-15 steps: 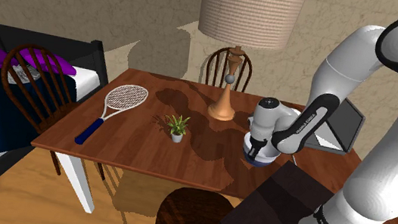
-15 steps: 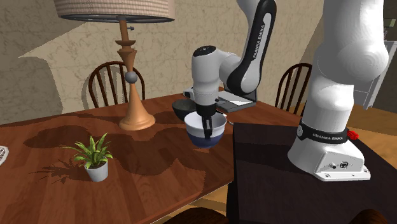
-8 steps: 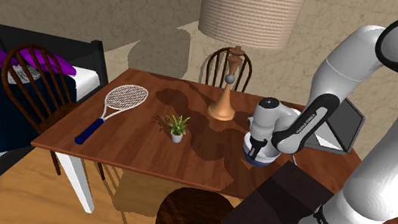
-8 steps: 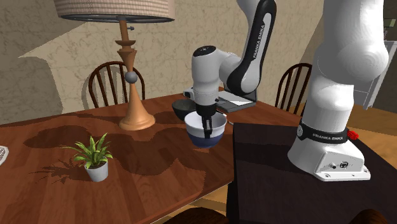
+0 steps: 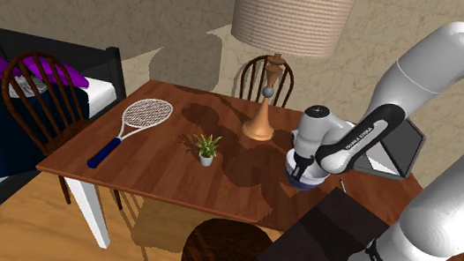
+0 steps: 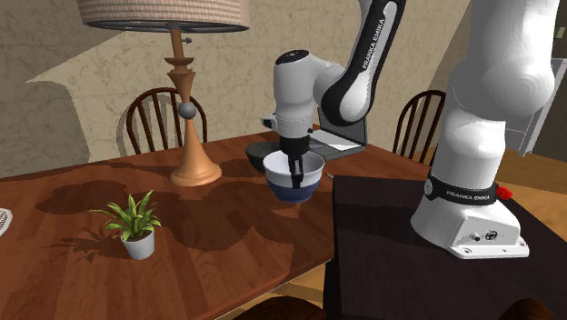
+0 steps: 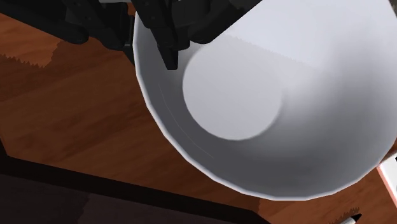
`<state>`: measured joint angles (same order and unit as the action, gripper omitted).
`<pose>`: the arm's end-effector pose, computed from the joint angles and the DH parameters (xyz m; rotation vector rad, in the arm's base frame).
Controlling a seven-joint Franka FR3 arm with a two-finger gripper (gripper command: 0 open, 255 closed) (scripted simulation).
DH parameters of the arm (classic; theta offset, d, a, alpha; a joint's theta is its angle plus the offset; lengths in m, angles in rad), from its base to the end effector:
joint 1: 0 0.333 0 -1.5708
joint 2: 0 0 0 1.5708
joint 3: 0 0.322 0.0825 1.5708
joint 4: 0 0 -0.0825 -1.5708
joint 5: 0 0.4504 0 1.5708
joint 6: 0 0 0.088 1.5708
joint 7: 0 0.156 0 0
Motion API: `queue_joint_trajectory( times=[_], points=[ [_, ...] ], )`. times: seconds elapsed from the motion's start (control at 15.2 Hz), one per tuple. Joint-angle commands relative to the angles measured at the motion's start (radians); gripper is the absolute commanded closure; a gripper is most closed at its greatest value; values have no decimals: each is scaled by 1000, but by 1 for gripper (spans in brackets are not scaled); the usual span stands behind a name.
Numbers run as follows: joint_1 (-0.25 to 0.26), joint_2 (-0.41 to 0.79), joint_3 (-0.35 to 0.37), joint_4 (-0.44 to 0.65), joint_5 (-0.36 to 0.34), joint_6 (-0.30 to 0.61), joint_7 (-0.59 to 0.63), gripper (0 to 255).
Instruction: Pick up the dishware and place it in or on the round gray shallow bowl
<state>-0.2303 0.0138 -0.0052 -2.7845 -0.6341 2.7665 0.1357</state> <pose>0.3872 -0.0779 0.0971 2.9046 0.3281 -0.0605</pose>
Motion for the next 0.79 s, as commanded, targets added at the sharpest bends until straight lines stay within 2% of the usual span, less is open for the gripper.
queue_joint_trajectory(
  times=[0.0, 0.33, 0.73],
  points=[
    [4, -42, 6, -8, 51, -30, -45, 255],
    [24, -135, 8, -17, 146, -106, -128, 255],
    [50, -238, 1, -14, 224, -206, -199, 255]
  ],
)
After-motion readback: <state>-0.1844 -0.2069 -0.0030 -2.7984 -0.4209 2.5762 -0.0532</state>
